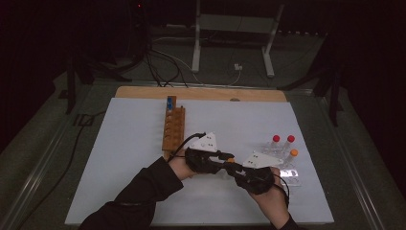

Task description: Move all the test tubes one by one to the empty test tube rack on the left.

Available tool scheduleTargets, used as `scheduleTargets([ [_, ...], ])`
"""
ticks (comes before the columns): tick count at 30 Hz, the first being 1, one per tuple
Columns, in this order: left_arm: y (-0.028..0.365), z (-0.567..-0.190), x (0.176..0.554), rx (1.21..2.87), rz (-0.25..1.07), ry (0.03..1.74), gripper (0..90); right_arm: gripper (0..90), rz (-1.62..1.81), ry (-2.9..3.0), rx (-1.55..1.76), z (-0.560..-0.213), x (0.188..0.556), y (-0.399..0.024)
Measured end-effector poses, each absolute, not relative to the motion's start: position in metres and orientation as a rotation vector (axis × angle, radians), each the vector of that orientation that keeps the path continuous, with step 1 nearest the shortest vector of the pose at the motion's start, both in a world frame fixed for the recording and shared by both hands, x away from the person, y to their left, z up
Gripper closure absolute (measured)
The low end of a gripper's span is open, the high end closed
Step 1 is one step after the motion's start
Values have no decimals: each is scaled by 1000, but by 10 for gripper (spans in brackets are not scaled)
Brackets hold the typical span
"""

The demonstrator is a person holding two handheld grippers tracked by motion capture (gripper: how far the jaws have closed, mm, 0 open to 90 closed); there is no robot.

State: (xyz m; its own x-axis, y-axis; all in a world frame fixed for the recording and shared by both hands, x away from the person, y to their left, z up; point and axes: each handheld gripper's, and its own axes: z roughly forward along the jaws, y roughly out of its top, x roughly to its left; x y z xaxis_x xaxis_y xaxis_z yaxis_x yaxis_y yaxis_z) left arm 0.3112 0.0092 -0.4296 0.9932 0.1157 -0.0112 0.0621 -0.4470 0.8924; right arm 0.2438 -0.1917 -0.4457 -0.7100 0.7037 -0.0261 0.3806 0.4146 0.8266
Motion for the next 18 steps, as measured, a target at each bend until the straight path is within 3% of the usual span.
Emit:
scheduleTargets([
  [5, 12, -426, 312, 2031, 53, 144, 718, 738, 1228, 2301, 930, -446, 244, -193],
  [18, 41, -408, 328, 1988, 176, 256, 719, 276, 1315, 2193, 954, -435, 237, -202],
])
